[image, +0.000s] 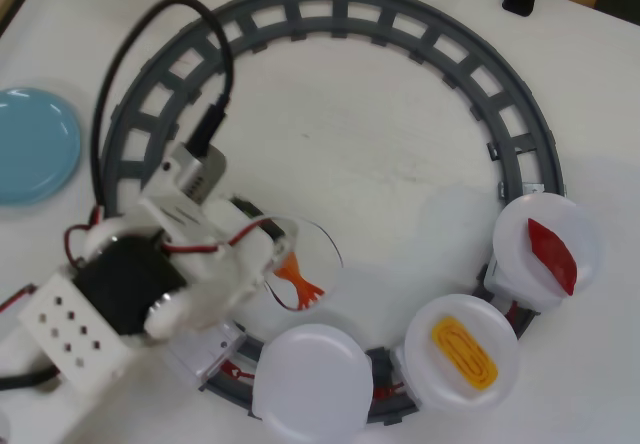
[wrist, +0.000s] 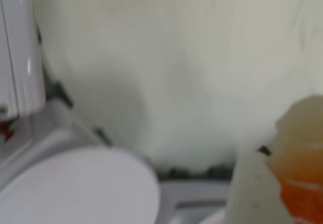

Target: Pick up the sushi from the Shinkansen and put it on the blue dish

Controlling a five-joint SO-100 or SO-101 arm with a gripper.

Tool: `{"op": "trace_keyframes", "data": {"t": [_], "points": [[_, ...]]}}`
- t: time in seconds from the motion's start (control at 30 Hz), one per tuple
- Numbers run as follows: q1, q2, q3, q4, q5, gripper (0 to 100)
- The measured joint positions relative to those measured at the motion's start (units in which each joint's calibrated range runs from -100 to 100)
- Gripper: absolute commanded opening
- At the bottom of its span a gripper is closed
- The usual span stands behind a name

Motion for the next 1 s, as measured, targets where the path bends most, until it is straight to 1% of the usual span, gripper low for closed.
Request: {"op": "trace_keyframes", "data": {"t": [0.07,0.27,0.53,0.67,1.0], "points": [[-4.0,0.0,0.0,0.0,0.31,3],[-20.76,0.0,4.85,0.0,0.31,3],[-35.8,1.01,8.87,-3.61,0.52,3],[-40.29,5.48,8.97,-5.46,0.52,3],[-45.61,16.03,7.69,-10.42,1.71,3]]}}
